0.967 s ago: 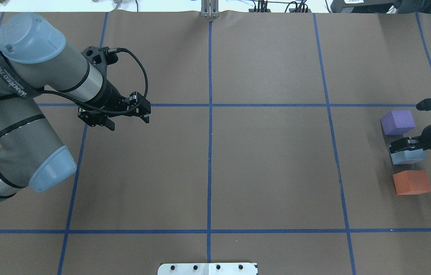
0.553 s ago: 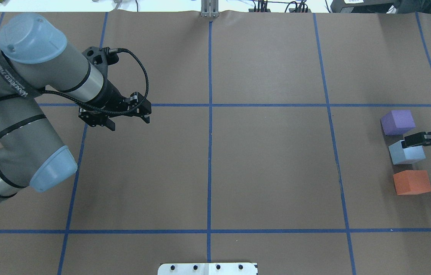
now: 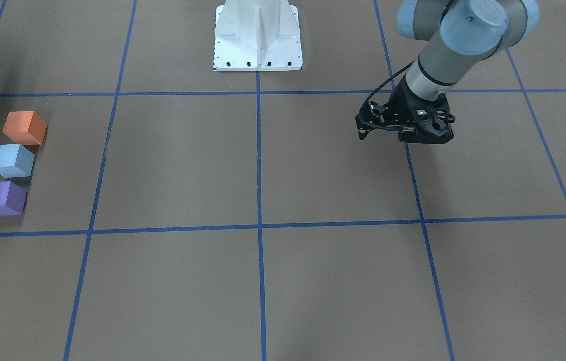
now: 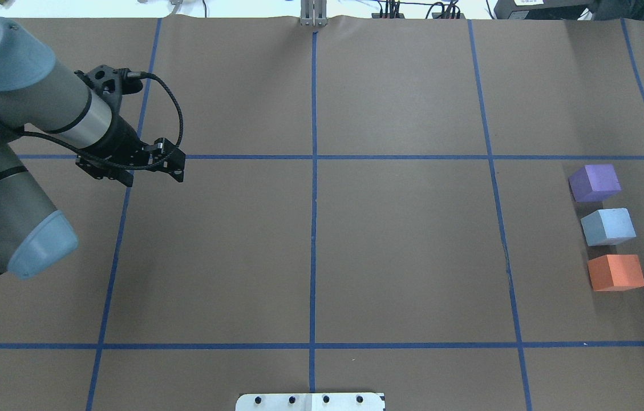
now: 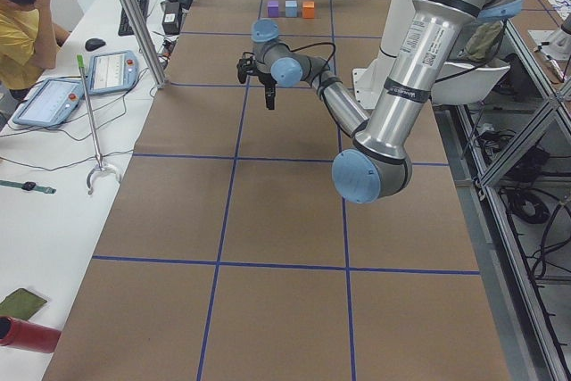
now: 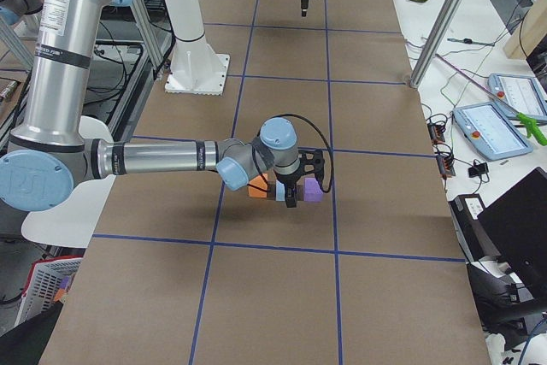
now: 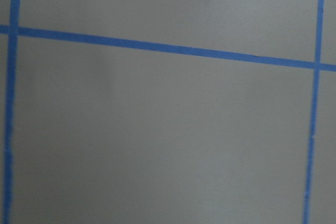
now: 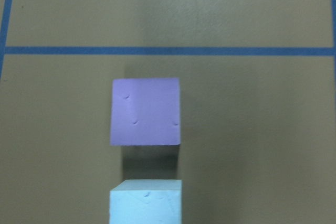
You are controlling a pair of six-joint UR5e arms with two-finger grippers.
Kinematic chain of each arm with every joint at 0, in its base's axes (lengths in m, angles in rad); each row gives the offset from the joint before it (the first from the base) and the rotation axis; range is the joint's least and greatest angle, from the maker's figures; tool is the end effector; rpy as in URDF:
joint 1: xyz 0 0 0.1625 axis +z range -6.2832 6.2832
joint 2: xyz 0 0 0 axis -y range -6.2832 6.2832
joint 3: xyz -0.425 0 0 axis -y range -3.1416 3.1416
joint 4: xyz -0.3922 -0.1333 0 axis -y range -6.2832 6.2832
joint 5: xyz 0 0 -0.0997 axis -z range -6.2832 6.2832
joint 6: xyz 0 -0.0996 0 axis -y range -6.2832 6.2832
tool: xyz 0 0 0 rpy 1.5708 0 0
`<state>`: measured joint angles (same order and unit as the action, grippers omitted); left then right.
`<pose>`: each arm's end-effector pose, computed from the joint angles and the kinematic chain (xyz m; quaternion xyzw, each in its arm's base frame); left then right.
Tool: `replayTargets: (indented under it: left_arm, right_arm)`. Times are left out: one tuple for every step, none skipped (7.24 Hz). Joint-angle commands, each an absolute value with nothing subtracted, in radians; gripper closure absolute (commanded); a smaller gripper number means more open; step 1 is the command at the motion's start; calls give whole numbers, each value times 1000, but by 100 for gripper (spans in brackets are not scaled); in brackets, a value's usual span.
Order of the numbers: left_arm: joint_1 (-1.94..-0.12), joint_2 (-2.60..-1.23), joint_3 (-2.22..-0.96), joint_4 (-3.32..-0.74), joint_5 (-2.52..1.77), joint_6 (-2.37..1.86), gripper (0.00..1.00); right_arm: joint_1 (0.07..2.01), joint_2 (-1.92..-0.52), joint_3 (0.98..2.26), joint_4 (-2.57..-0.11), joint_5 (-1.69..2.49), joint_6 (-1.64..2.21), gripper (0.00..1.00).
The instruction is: Place blue block between orange and purple blocks
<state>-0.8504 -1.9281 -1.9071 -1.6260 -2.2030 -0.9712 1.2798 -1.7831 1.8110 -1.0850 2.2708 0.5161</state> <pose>0.3253 -0.4835 0.3009 0.0139 0.4520 0.0022 0.8919 -0.0562 -0.4287 0.5844 0.0892 -0.3987 0.0155 0.9126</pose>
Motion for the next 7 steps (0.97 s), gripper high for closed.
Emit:
replayTargets:
  left_arm:
    - [-1025,-1777,-1904,-1620,-2265,-640,0]
    - [-1187,-1711,-1826,-1615,-2337,-351,0]
    - [-1298,-1654,-1763,-1614,-2361,-102,0]
    - [-1378,-1645,-1699,-1615,-2359,14,0]
    - [-1444,-1637,-1636,-1618,-2352,134,0]
    - [-1492,-1637,-1603,-1617,-2350,222,0]
    - [-1497,-1625,-1612,-1615,-2352,222,0]
  right_arm:
    - [1394,-1685,1816,-1321,2287,324,0]
    - [1444,-1655,1816,-1412,2325,257,0]
    - [1484,-1634,1807,-1484,2332,173,0]
    - [1508,-1634,1809,-1526,2332,122,0]
    - [1511,-1634,1807,-1529,2332,118,0]
    - [1511,-1632,1807,-1529,2332,118,0]
    - [1511,-1629,1813,-1531,2333,120,0]
